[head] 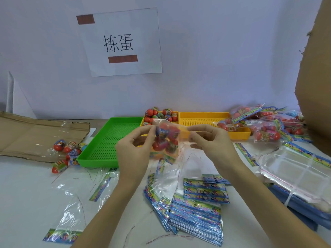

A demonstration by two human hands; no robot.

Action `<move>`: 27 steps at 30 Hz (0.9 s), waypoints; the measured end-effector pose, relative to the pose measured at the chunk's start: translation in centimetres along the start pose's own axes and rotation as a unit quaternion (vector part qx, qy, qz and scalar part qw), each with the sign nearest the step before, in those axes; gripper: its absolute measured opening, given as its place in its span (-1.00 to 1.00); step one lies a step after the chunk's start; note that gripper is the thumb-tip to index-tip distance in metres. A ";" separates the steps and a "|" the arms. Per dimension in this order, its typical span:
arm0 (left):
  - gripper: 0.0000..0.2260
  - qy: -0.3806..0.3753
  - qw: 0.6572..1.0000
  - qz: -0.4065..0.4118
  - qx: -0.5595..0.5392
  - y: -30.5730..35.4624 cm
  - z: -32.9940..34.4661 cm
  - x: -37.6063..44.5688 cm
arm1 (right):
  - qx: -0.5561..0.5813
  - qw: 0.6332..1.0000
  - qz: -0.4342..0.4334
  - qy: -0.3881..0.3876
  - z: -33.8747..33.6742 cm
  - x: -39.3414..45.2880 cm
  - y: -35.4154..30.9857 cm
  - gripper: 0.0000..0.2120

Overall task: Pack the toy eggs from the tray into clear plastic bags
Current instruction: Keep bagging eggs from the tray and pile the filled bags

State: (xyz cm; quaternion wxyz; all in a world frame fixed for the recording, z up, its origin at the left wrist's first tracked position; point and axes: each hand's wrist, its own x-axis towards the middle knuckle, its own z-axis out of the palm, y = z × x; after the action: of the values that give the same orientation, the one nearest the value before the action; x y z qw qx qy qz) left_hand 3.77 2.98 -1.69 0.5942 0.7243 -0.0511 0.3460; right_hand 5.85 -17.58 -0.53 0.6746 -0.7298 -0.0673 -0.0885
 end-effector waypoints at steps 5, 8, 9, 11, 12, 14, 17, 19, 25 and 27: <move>-0.80 -0.045 0.947 0.300 0.109 -0.7 -0.4 -0.1 | 0.146 0.949 0.207 -0.187 -0.5 0.2 -0.5 -0.32; -0.79 -0.158 0.893 0.395 0.144 -0.9 0.7 -0.8 | 0.230 0.937 0.177 -0.193 -0.4 0.2 -0.4 -0.55; -0.79 -0.169 0.878 0.413 0.172 -0.9 1.1 -1.0 | 0.232 0.945 0.158 -0.166 -0.4 0.2 -0.2 -0.64; -0.72 -0.146 0.883 0.396 0.206 -0.7 1.4 -1.0 | 0.214 0.959 0.133 -0.129 -0.4 0.3 0.0 -0.69; -0.69 -0.118 0.905 0.354 0.203 -0.5 1.3 -1.0 | 0.201 0.964 0.124 -0.124 -0.5 0.3 0.0 -0.67; -0.62 -0.063 0.961 0.210 0.171 -0.1 1.0 -0.8 | 0.189 0.966 0.118 -0.130 -0.5 0.2 -0.1 -0.65; -0.53 -0.064 0.991 -0.032 0.112 -0.2 0.4 0.0 | 0.203 0.960 0.116 -0.157 0.0 0.0 -0.2 -0.65; -0.64 -0.082 0.991 -0.088 0.060 -0.7 0.1 0.4 | 0.214 0.955 0.114 -0.168 0.2 -0.2 -0.3 -0.69; -0.77 -0.090 0.994 -0.061 -0.026 -0.7 -0.2 0.6 | 0.078 0.996 0.033 -0.042 1.6 -1.0 -0.1 -0.73; -0.79 -0.093 0.993 -0.062 -0.031 -0.6 -0.2 0.7 | 0.074 0.997 0.024 -0.022 1.6 -1.0 -0.2 -0.71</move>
State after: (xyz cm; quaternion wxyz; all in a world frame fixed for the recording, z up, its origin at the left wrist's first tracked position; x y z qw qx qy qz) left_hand 4.52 3.59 -1.81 0.6293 0.7365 -0.0712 0.2378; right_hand 4.88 -15.91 -0.65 0.7269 -0.6811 -0.0711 -0.0512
